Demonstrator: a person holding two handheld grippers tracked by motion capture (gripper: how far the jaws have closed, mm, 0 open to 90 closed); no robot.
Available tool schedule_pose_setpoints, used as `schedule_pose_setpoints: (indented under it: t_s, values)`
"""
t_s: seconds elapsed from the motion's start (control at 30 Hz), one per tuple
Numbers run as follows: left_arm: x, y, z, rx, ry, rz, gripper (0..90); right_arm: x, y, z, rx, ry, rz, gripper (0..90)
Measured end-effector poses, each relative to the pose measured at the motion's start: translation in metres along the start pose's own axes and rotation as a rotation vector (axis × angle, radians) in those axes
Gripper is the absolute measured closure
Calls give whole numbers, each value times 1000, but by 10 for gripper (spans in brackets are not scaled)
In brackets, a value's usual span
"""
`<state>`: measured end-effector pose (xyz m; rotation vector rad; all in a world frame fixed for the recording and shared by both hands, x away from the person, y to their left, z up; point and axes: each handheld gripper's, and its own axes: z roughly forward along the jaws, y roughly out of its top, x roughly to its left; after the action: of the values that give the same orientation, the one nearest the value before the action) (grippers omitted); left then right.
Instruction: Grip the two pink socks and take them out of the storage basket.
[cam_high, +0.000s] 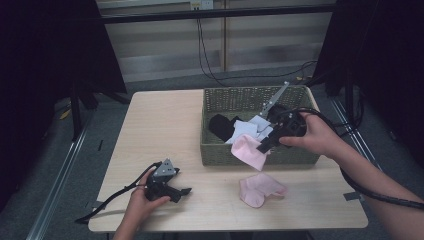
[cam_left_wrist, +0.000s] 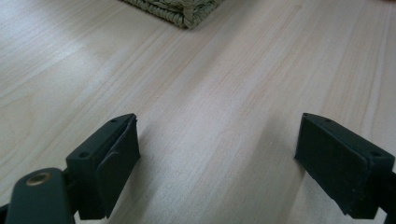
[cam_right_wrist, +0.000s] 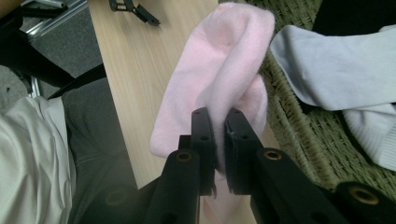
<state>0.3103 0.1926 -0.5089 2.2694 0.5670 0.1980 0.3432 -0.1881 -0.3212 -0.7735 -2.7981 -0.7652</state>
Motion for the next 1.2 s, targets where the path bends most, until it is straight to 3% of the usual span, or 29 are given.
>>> schedule_pose_setpoints:
  t_s: [0.53,1.2]
  values:
    - [0,0,0,3,0,4,129,3,-6,18,21,14,4,832]
    - [0,0,0,4,1,5,129,4,-12,57,93,15,-22,821]
